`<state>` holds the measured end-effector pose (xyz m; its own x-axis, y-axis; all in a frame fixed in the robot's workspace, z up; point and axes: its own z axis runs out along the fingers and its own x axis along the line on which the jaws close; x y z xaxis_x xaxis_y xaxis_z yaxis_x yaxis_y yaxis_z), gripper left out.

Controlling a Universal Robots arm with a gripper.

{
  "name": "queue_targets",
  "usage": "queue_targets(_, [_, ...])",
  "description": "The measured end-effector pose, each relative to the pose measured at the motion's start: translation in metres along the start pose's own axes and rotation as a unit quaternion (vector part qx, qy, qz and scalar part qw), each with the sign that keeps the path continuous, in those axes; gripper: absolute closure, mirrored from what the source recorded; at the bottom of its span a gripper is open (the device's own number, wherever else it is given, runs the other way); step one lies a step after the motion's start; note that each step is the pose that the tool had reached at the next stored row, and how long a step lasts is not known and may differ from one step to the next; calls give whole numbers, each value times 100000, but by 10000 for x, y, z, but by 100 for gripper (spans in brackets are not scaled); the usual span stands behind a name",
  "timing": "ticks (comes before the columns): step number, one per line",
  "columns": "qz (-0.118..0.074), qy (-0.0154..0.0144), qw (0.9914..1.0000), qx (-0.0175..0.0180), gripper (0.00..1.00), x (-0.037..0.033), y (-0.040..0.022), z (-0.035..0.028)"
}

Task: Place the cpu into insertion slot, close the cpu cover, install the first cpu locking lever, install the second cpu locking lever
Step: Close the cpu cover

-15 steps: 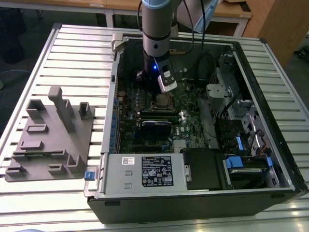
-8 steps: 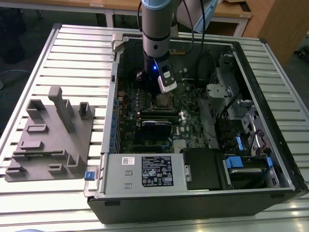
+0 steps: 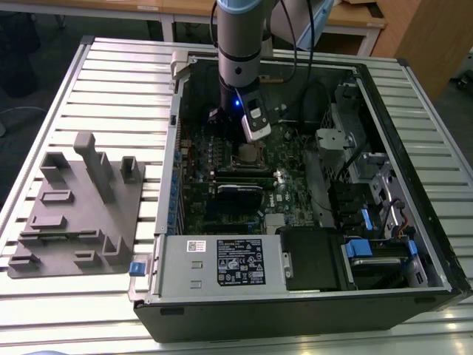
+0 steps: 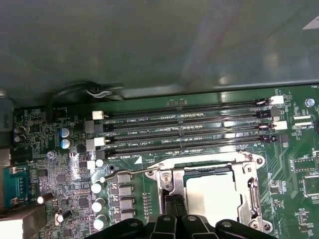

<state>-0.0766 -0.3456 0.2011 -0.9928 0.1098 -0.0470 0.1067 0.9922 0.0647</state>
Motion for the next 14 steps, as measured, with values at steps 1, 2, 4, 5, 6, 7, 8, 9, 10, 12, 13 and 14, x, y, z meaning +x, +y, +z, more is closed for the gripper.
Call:
queue_targets(1, [-1,0,100000,1,89,0,1,-10])
queue_targets(2, [-2,1,100000,4,89,-1,1,-22])
queue_targets(4, [-2,-1,100000,-1,89,-2,3,-48])
queue_targets(5, [-2,-1,100000,2,89,-3,4,-65])
queue_targets(6, [-2,1,100000,3,89,-4,5,-83])
queue_targets(7, [0,2,100000,6,89,-5,6,-99])
queue_targets(8, [-2,4,100000,7,89,-5,7,-116])
queue_targets(9, [-1,3,100000,7,89,-6,8,-136])
queue_targets(10, [0,-1,100000,-1,89,-7,10,-157])
queue_targets(12, [-2,4,100000,6,89,-9,12,-191])
queue_targets(13, [-4,2,100000,7,89,-9,12,-196])
queue_targets(14, [-4,-3,100000,-7,89,-10,13,-196])
